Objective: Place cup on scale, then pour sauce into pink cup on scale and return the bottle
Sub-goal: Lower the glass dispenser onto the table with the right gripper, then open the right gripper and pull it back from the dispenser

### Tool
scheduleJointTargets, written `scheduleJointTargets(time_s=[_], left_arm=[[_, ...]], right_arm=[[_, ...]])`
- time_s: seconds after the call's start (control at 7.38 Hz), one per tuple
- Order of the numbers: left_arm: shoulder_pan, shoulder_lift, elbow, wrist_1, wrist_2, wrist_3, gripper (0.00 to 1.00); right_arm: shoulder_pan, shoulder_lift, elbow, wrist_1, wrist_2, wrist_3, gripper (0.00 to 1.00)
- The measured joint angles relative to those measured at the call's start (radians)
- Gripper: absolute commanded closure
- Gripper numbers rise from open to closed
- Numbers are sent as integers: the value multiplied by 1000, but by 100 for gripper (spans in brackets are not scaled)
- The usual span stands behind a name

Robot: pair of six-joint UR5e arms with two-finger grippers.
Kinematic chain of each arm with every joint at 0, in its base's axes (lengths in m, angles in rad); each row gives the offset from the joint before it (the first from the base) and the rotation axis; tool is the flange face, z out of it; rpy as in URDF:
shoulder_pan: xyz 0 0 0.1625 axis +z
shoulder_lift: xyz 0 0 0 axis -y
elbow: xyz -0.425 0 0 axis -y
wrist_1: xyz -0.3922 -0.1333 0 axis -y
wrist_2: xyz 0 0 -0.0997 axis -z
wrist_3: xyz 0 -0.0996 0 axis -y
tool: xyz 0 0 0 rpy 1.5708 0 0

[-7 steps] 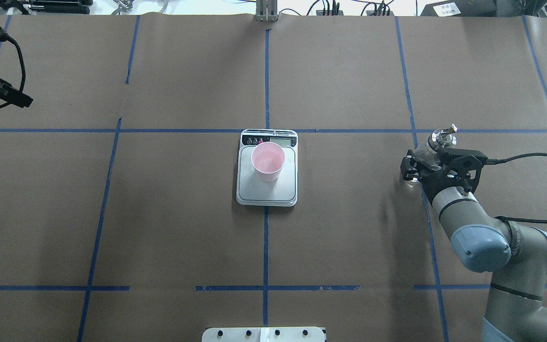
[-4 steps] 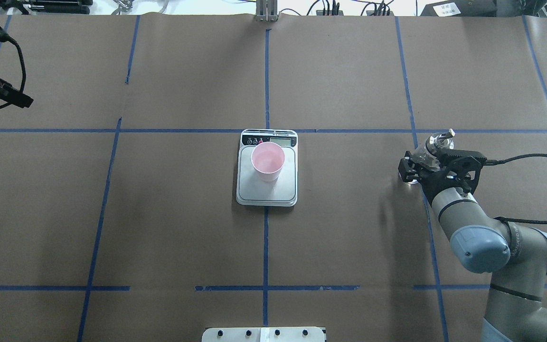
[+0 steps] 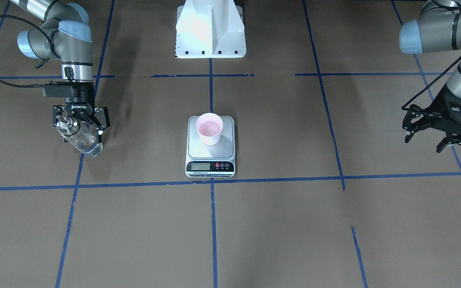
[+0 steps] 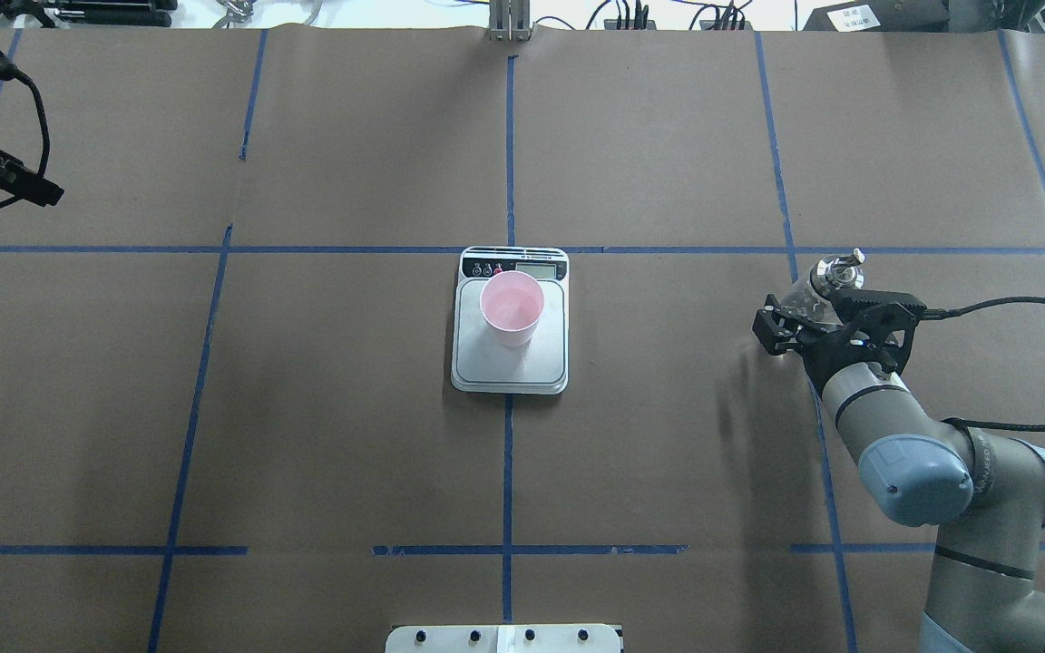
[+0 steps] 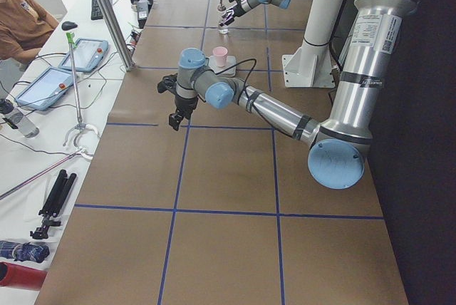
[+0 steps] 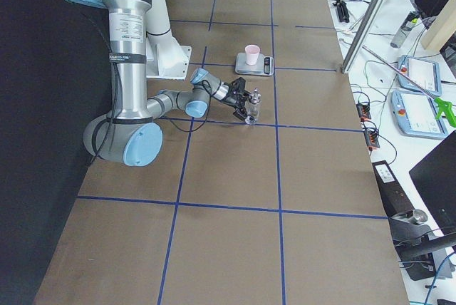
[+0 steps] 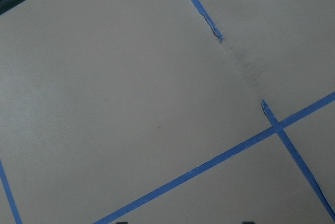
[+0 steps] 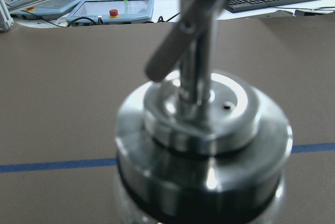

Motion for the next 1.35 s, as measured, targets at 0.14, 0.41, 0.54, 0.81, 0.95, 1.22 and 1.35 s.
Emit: scheduleJointTargets(time_s=[0.14, 0.41, 0.54, 0.81, 0.95, 1.22, 1.35], left_arm=[[0, 0, 0, 0, 0, 0, 22], [-1, 0, -1, 0, 0, 0, 21], [-1, 0, -2, 0, 0, 0, 21], [-2, 0, -4, 0, 0, 0, 21], [-2, 0, -4, 0, 0, 0, 21], [-2, 1, -4, 0, 0, 0, 21], [-2, 1, -4, 0, 0, 0, 21]], right_arm=[[-10, -6, 4, 3, -1, 1, 0], [-29, -31, 10, 11, -3, 2, 0], [-38, -45, 17, 15, -5, 4, 0], [-53, -75, 54, 17, -5, 5, 0], [-65, -103, 80, 17, -3, 7, 0], [-105, -143, 115, 18, 8, 12, 0], [-119, -160, 129, 18, 40, 12, 0]])
